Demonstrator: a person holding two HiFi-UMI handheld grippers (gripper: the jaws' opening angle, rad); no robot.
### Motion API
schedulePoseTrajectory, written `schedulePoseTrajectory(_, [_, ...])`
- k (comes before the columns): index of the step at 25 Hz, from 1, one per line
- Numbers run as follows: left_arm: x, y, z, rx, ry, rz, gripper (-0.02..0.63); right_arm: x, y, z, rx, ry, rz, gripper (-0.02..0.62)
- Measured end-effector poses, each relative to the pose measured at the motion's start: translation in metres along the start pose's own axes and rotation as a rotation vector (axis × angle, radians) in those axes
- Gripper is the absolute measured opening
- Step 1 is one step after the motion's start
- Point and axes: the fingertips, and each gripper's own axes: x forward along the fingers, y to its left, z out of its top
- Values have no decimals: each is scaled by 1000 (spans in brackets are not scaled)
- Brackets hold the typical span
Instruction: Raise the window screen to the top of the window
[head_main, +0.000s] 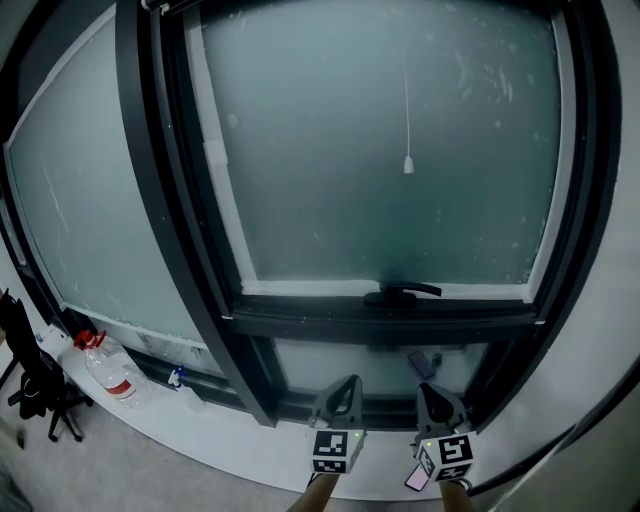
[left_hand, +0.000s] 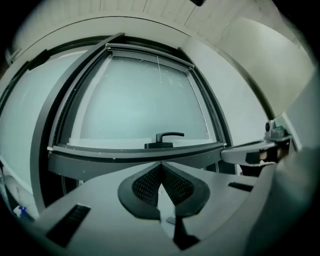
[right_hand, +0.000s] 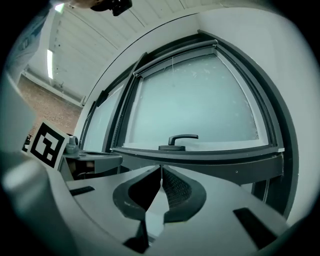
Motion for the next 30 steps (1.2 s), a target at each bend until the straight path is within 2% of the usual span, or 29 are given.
schedulePoseTrajectory(4, [-36, -5, -6, -27, 8, -24, 5, -19, 27, 5, -16, -1, 22, 17])
schedulePoseTrajectory(7, [-70, -3, -13, 1, 33, -57, 5, -35, 48, 7, -84, 22, 22, 17])
schedulePoseTrajectory(11, [-131, 8, -10, 45, 47, -86, 5, -62, 89, 14, -112, 39, 8, 17])
schedulePoseTrajectory(16, [-204, 18, -6, 42, 64, -101, 5, -101, 151, 16, -74, 40, 8, 17])
schedulePoseTrajectory(19, [-231, 19, 3, 57, 50, -101, 5, -119, 182, 18, -78, 33, 23, 17])
schedulePoseTrajectory(23, [-267, -1, 12, 56, 41, -94, 4, -160, 203, 18, -66, 33, 38, 17])
schedulePoseTrajectory(26, [-293, -22, 16, 78, 46, -105, 5, -200, 209, 20, -14, 4, 24, 17])
schedulePoseTrajectory(30, [-338, -82, 27, 53, 26, -118, 5, -291, 207, 22, -5, -3, -24, 17])
